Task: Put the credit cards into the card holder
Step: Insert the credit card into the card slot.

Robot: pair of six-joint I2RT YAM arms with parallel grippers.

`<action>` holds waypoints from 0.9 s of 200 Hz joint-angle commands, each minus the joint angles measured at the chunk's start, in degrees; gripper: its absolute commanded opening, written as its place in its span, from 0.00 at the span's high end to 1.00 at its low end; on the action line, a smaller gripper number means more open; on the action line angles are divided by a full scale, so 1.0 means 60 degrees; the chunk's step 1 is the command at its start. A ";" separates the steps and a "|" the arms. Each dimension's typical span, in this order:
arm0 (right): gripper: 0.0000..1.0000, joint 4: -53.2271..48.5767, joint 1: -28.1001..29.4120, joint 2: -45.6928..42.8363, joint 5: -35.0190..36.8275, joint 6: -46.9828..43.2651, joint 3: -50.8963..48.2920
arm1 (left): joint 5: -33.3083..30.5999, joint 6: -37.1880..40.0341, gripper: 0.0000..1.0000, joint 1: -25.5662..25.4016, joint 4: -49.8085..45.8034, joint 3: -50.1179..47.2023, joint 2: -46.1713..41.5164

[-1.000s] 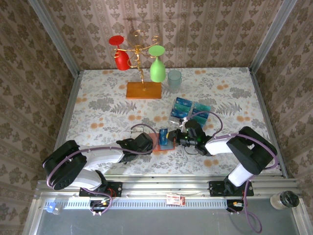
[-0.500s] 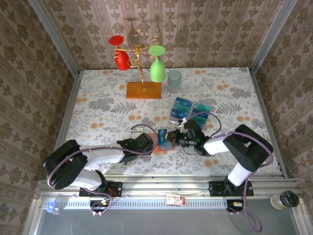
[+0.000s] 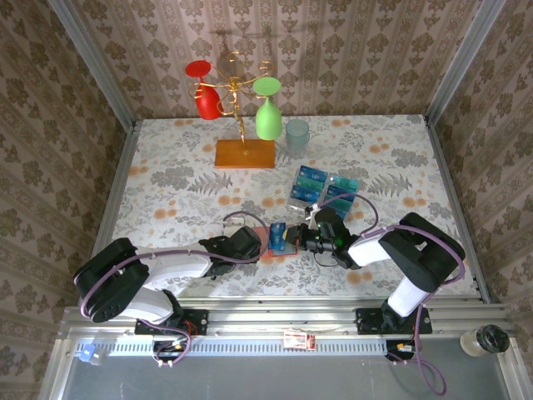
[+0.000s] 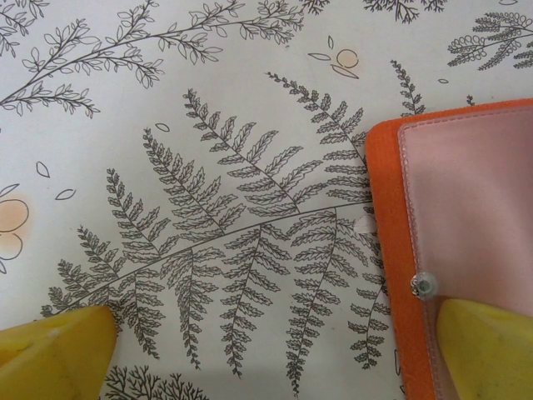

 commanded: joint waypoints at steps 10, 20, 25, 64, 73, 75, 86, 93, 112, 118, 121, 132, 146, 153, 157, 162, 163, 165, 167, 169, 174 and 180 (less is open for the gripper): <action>1.00 -0.0147 0.0057 -0.0210 0.0491 -0.0127 -0.0178 | -0.0164 -0.0167 0.00 -0.0097 -0.0199 0.0076 0.0098; 1.00 -0.0215 0.0056 -0.0277 0.0597 -0.0151 -0.0183 | -0.0164 -0.0174 0.00 -0.0089 -0.0199 0.0079 0.0097; 1.00 -0.0236 0.0056 -0.0301 0.0661 -0.0162 -0.0193 | -0.0164 -0.0173 0.00 -0.0100 -0.0199 0.0079 0.0091; 1.00 -0.0267 0.0056 -0.0263 0.0893 -0.0221 -0.0100 | -0.0164 -0.0195 0.00 -0.0090 -0.0193 0.0050 0.0097; 1.00 -0.0196 0.0056 -0.0190 0.0878 -0.0221 -0.0047 | -0.0149 -0.0190 0.00 -0.0089 -0.0188 0.0050 0.0098; 1.00 -0.0180 0.0056 -0.0177 0.0881 -0.0218 -0.0034 | -0.0149 -0.0196 0.00 -0.0092 -0.0186 0.0039 0.0098; 1.00 -0.0124 0.0056 -0.0049 0.0852 -0.0222 0.0032 | -0.0149 -0.0203 0.00 -0.0089 -0.0185 0.0035 0.0098; 1.00 -0.0082 0.0056 0.0021 0.0823 -0.0217 0.0081 | -0.0153 -0.0203 0.00 -0.0089 -0.0185 0.0035 0.0098; 1.00 0.0117 0.0056 0.0227 0.0716 -0.0199 0.0136 | -0.0150 -0.0201 0.00 -0.0106 -0.0199 0.0050 0.0096; 1.00 0.0162 0.0056 0.0290 0.0660 -0.0175 0.0164 | -0.0161 -0.0203 0.00 -0.0103 -0.0201 0.0050 0.0076; 1.00 0.0178 0.0056 0.0314 0.0618 -0.0175 0.0175 | -0.0165 -0.0192 0.00 -0.0105 -0.0199 0.0048 0.0082; 1.00 0.0266 0.0053 0.0409 0.0472 -0.0164 0.0232 | -0.0171 -0.0203 0.00 -0.0107 -0.0199 0.0065 0.0083; 1.00 0.0401 0.0056 0.0542 0.0246 -0.0164 0.0289 | -0.0165 -0.0203 0.00 -0.0111 -0.0191 0.0065 0.0083; 1.00 0.0433 0.0056 0.0592 0.0183 -0.0159 0.0309 | -0.0164 -0.0203 0.00 -0.0112 -0.0199 0.0071 0.0083; 1.00 0.0435 0.0056 0.0630 0.0150 -0.0162 0.0319 | -0.0168 -0.0202 0.00 -0.0105 -0.0192 0.0065 0.0083; 1.00 0.0462 0.0056 0.0648 0.0115 -0.0159 0.0313 | -0.0178 -0.0203 0.00 -0.0103 -0.0199 0.0065 0.0081; 1.00 0.0471 0.0056 0.0643 0.0110 -0.0159 0.0305 | -0.0171 -0.0203 0.00 -0.0103 -0.0199 0.0065 0.0082; 1.00 0.0477 0.0056 0.0658 0.0092 -0.0159 0.0314 | -0.0168 -0.0203 0.00 -0.0103 -0.0199 0.0065 0.0075; 1.00 0.0479 0.0056 0.0654 0.0091 -0.0159 0.0313 | -0.0172 -0.0203 0.00 -0.0103 -0.0199 0.0065 0.0070; 1.00 0.0479 0.0056 0.0668 0.0073 -0.0159 0.0316 | -0.0177 -0.0203 0.00 -0.0114 -0.0199 0.0065 0.0080; 1.00 0.0493 0.0053 0.0681 0.0047 -0.0159 0.0303 | -0.0179 -0.0203 0.00 -0.0112 -0.0191 0.0061 0.0079; 1.00 0.0494 0.0056 0.0694 0.0008 -0.0164 0.0300 | -0.0179 -0.0203 0.00 -0.0107 -0.0199 0.0051 0.0083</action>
